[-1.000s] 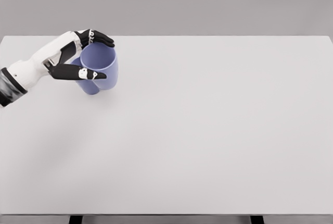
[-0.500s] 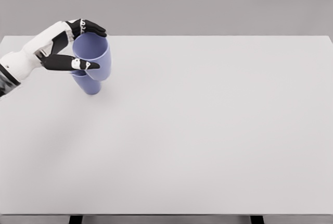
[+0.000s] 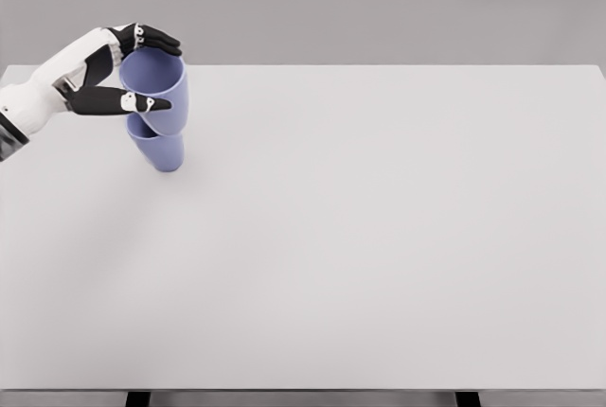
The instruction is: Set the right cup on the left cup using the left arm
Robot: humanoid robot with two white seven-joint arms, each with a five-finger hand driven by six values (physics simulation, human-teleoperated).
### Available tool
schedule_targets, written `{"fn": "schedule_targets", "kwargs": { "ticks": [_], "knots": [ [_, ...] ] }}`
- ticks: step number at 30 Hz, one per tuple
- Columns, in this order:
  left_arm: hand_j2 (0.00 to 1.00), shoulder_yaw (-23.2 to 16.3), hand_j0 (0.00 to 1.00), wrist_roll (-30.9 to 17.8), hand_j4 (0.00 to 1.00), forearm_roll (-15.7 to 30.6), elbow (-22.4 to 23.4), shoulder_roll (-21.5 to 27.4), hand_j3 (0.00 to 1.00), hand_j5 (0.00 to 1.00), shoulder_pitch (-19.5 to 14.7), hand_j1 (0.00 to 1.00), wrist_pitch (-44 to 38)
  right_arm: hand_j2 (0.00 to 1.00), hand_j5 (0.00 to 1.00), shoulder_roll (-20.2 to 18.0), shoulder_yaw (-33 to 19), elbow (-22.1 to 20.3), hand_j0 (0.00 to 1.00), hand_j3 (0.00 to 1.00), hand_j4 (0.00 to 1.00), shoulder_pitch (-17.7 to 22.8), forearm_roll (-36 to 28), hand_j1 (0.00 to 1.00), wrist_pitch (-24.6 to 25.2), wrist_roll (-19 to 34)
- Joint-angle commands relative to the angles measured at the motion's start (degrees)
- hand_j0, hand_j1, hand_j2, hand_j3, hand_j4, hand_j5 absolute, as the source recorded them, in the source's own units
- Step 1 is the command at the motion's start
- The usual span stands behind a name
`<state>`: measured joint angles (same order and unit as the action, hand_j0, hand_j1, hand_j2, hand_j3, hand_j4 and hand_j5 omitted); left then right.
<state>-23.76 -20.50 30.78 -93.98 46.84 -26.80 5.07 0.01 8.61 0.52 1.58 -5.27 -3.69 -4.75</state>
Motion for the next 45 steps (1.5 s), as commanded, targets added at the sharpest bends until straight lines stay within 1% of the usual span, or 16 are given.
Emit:
{"fn": "schedule_targets", "kwargs": {
  "ticks": [1,8,14,18,29,35,39,45],
  "knots": [
    [0.67,0.0,0.67,0.0,0.67,0.2,0.7,0.1,0.67,0.67,0.0,0.67,-0.1,1.00,1.00,0.0,0.0,0.0,1.00,1.00,1.00,0.0,0.0,1.00,0.0,0.0],
    [0.67,0.2,0.67,0.0,0.67,0.2,2.0,0.1,0.67,0.67,-0.3,0.67,-0.1,1.00,1.00,0.0,0.0,0.0,1.00,1.00,1.00,0.0,0.0,1.00,0.0,0.0],
    [0.67,0.3,0.67,0.0,0.67,0.2,3.7,0.0,0.67,0.67,-1.2,0.67,-0.1,1.00,1.00,0.0,0.0,0.0,1.00,1.00,1.00,0.0,0.0,1.00,0.0,0.0],
    [0.66,0.3,0.66,0.0,0.66,0.2,4.0,0.0,0.66,0.66,-1.2,0.66,-0.1,1.00,1.00,0.0,0.0,0.0,1.00,1.00,1.00,0.0,0.0,1.00,0.0,0.0],
    [0.67,0.2,0.67,0.0,0.67,0.2,7.1,-0.4,0.67,0.67,-1.2,0.67,-0.1,1.00,1.00,0.0,0.0,0.0,1.00,1.00,1.00,0.0,0.0,1.00,0.0,0.0],
    [0.67,0.1,0.67,0.0,0.67,0.2,7.6,-0.6,0.67,0.67,-1.4,0.67,-0.1,1.00,1.00,0.0,0.0,0.0,1.00,1.00,1.00,0.0,0.0,1.00,0.0,0.0],
    [0.67,0.0,0.67,0.0,0.67,0.1,8.9,-1.6,0.67,0.67,-1.5,0.67,-0.1,1.00,1.00,0.0,0.0,0.0,1.00,1.00,1.00,0.0,0.0,1.00,0.0,0.0],
    [0.67,0.0,0.67,0.0,0.67,0.1,9.1,-1.8,0.67,0.67,-1.5,0.67,-0.1,1.00,1.00,0.0,0.0,0.0,1.00,1.00,1.00,0.0,0.0,1.00,0.0,0.0]
  ]
}}
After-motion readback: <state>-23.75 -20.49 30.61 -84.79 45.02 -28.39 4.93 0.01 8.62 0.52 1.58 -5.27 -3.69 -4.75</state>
